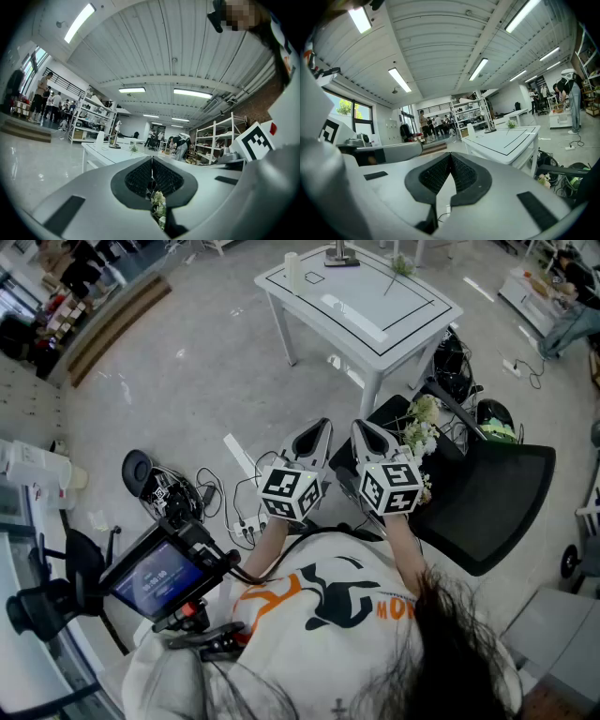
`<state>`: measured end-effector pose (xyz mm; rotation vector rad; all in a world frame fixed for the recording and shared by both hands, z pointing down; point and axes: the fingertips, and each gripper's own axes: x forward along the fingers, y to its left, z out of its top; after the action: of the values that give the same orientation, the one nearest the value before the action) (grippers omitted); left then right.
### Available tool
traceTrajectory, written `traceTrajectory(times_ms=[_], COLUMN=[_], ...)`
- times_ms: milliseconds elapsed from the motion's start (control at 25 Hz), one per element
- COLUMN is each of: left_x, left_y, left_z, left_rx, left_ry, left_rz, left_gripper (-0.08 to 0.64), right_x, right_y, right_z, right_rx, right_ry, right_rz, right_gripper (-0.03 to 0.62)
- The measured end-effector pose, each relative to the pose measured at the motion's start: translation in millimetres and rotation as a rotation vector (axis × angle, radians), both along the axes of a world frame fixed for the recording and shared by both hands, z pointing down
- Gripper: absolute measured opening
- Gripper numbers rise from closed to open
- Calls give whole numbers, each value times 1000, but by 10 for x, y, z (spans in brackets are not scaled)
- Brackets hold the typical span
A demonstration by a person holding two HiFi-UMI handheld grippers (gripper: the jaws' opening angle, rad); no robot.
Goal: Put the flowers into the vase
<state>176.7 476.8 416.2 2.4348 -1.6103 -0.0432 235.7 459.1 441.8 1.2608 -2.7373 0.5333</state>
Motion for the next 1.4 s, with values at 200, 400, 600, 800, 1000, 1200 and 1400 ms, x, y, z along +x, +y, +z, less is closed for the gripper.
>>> traceTrajectory(times_ms=[200,400,600,800,1000,1200,1400], left_x=[-64,-97,-284,-521,-843,-1232,-1539], left_y=[-34,-40,-264,-482,-688,-891,-1032], left_z=[32,73,110,136,133,157,163], left_rx=[-1,-4,-33,-40,-38,-48,-66], left_ry=[0,0,6,9,1,-7,2], left_rz=[2,10,26,49,92,140,181], left_gripper=[11,11,11,11,11,11,11], right_x=[-53,-94,-296,-544,-844,-1203,-1470], right_y=[-18,-26,-253,-444,-662,-867,-982], right_z=[14,58,50,95,134,168,171], right_rx=[5,3,-7,-21,-35,-48,-61], right_ry=[1,-2,18,17,-1,-18,-21], right_rz=[4,11,22,45,103,157,207], right_gripper=[14,14,14,14,14,14,14])
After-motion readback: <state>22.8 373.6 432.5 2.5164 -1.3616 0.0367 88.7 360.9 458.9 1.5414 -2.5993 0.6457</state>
